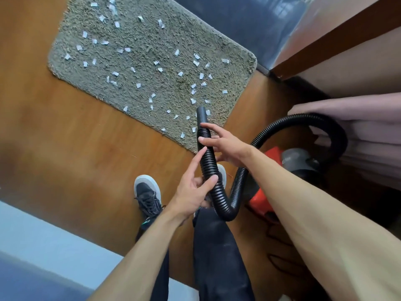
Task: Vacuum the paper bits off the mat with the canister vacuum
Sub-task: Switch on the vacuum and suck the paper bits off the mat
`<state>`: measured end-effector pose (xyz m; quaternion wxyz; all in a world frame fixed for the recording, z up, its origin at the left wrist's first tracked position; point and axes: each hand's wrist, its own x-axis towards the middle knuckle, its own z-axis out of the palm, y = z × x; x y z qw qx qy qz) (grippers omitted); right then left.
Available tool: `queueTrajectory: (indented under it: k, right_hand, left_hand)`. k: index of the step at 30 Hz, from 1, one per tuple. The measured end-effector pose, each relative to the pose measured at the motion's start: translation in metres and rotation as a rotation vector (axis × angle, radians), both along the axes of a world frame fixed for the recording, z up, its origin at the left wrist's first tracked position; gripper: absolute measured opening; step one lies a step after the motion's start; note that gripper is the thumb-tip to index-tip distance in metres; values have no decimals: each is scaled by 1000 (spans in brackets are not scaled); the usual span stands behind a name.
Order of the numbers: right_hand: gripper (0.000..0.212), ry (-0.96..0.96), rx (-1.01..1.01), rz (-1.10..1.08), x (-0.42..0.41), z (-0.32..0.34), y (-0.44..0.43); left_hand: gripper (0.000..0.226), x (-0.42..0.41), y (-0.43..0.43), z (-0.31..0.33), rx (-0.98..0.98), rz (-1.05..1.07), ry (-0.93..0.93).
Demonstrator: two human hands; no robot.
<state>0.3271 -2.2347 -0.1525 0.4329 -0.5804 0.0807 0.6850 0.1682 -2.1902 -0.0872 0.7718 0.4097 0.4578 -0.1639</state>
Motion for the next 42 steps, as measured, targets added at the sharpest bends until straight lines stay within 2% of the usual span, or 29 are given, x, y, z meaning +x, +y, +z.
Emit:
queueTrajectory:
  k: [3, 5, 8, 10, 14, 16, 19, 23, 27, 39, 42]
  right_hand:
    - [52, -29, -42, -47, -12, -9, -4]
    - [43, -70, -114, -204, -23, -14, -14]
    - [19, -195, -426, -569, -44, -23, -48]
    - [10, -240, -619, -684, -63, -26, -82]
    - [10, -160, -858, -614, -106, -20, -152]
    - [12, -141, -1000, -701, -118, -16, -179]
    - [35, -110, -1124, -891, -122, -11, -205]
    - [68, -21, -1124, -1027, -108, -13, -214]
    - [75, 18, -1078, -1113, -91, -28, -212]
    - [86, 89, -1143, -1099, -89, -45, -214]
    - [90, 106, -1046, -1080, -93, -43, -209]
  left_hand:
    - [69, -3, -3, -10, -19, 11, 48]
    - [70, -3, -6, -14, -27, 12, 63]
    - [70, -1, -10, -19, -27, -15, 86]
    - [71, 2, -15, -22, -35, -36, 104]
    - [72, 10, -22, -27, -20, -77, 120]
    - [71, 13, -23, -29, -22, -86, 127]
    - [70, 13, -20, -34, -9, -108, 148]
    - [70, 13, -17, -39, 0, -133, 150]
    - [71, 16, -21, -39, 24, -179, 154]
    - [72, 14, -31, -49, -3, -153, 162]
    - [71, 7, -34, -47, -18, -151, 159]
